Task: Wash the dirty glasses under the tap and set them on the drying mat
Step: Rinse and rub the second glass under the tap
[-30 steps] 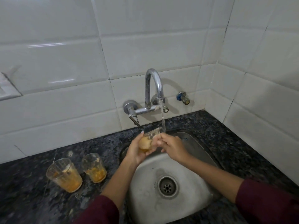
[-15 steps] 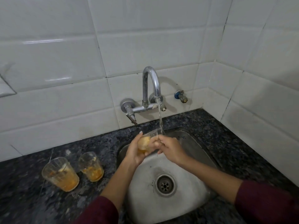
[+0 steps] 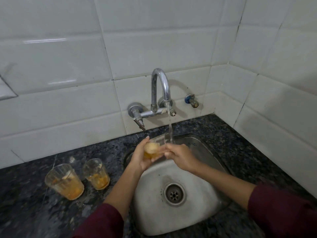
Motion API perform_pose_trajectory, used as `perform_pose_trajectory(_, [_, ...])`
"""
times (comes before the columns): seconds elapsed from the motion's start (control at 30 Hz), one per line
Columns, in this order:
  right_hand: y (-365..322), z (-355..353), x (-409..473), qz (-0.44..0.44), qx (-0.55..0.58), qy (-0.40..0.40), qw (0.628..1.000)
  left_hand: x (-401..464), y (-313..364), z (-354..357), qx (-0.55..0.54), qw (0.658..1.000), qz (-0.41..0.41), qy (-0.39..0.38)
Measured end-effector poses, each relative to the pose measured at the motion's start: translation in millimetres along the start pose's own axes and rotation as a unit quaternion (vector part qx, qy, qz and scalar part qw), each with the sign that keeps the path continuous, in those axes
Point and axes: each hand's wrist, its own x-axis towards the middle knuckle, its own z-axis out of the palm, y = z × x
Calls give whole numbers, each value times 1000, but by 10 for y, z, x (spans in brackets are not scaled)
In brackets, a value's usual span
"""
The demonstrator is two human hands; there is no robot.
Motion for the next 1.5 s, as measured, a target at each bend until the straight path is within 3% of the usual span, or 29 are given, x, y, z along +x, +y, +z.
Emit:
perform_pose_trajectory(0.07, [-171,79,-1,94,235,31,967,-3,-52,9,12,999,31,-6])
perform_pose_trajectory(0.13, [-198,142,-38,97,278,25,955,4,-81,-9,15,999,42,9])
perform_pose_trajectory(0.17, [-148,160,-72,69,236,5,969,7,-76,-28,18,999,42,23])
perform_pose_trajectory(0.23, [26,121,-127,-21,47,-53,997,11,-53,-63,29,998,26,43])
perform_pose_trajectory(0.33, [273,-29,-70,-129,-251,-127,951,31,-46,-94,47,997,-8,68])
perform_pose_trajectory(0.4, [244,-97,-8,-148,-302,-125,933,27,-45,-69,49,996,-24,69])
perform_pose_trajectory(0.47, [171,-105,17,-121,-232,-90,961,26,-16,-63,32,998,-29,56])
perform_pose_trajectory(0.53, [68,-42,17,-26,-62,-32,997,30,6,-47,28,999,-5,20])
perform_pose_trajectory(0.6, [-98,50,15,106,203,12,973,44,-10,-28,32,999,40,6])
perform_pose_trajectory(0.67, [-168,132,3,148,308,31,939,61,-52,-11,29,997,62,18])
perform_pose_trajectory(0.73, [-137,183,-84,86,255,10,963,59,-70,-27,37,997,59,40])
perform_pose_trajectory(0.83, [103,95,-176,-74,0,-52,996,27,-69,-30,37,998,19,43])
perform_pose_trajectory(0.93, [365,-36,-106,-201,-287,-70,934,40,-100,-27,32,997,-31,63])
perform_pose_trajectory(1.0, [431,-79,-48,-222,-335,-57,914,72,-119,-40,32,995,-57,72])
perform_pose_trajectory(1.07, [347,-102,-59,-186,-263,-69,944,103,-166,-94,47,993,-84,70])
perform_pose_trajectory(1.13, [221,-106,-84,-93,-109,-71,987,100,-237,-150,109,988,-87,68])
perform_pose_trajectory(1.2, [139,-104,-105,-24,0,-44,999,102,-332,-190,174,982,-58,40])
perform_pose_trajectory(1.33, [179,-16,-197,93,138,-83,982,-45,-479,-165,192,977,-86,-42])
perform_pose_trajectory(1.5, [312,138,-330,285,305,-61,906,-105,-666,-265,202,968,-139,-57])
